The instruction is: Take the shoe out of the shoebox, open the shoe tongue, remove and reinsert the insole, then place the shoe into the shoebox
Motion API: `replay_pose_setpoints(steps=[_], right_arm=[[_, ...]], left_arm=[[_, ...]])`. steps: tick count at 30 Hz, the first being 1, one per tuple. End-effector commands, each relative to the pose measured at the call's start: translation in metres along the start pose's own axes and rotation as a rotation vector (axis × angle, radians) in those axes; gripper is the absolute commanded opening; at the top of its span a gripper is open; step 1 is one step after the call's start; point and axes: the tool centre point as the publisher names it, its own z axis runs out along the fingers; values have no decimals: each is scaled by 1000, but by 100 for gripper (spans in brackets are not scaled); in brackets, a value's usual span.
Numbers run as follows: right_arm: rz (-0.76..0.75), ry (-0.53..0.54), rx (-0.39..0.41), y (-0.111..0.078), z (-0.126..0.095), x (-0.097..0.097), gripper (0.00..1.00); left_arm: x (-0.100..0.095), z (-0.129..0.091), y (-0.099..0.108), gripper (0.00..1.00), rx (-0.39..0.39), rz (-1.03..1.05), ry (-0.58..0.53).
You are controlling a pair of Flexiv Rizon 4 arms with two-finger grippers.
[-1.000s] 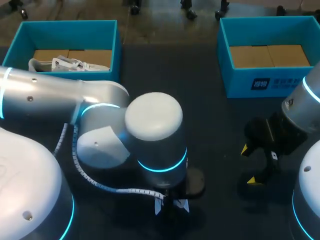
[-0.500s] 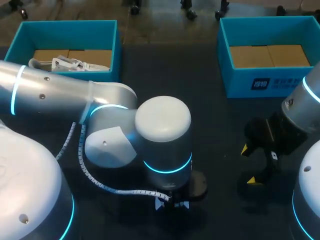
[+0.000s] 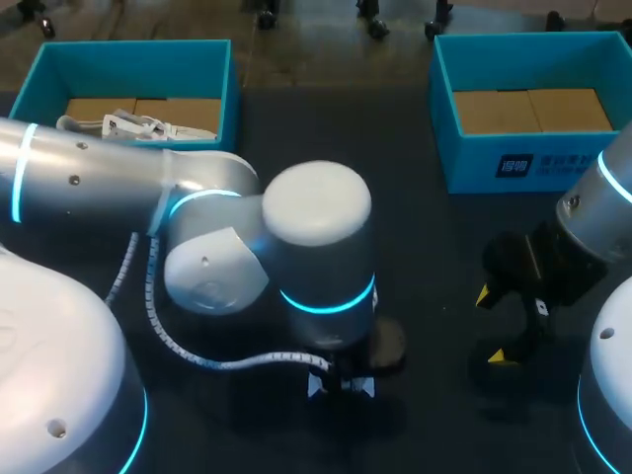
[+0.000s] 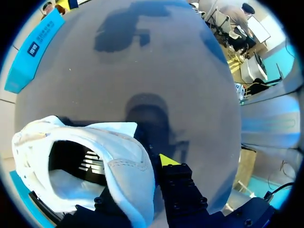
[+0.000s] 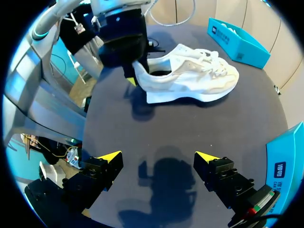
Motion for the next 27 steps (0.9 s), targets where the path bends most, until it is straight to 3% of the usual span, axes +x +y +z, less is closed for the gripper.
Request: replay_pose_setpoints(steps=[1, 7, 23, 24, 27], right_arm=[[-1, -1, 0, 0, 1, 0, 100], [-1, -1, 0, 0, 1, 0, 100], [-1, -1, 0, 0, 1, 0, 100], [-1, -1, 0, 0, 1, 0, 100], [-1, -1, 0, 0, 1, 0, 100]], left_arm=[[-11, -58, 31, 0, 33, 10, 6], [-32, -104, 49, 0, 35, -13, -29], [-99, -175, 104, 0, 30, -4, -20], [-115, -191, 112, 0, 34, 9, -11], [-136, -212, 121, 0, 42, 25, 17]])
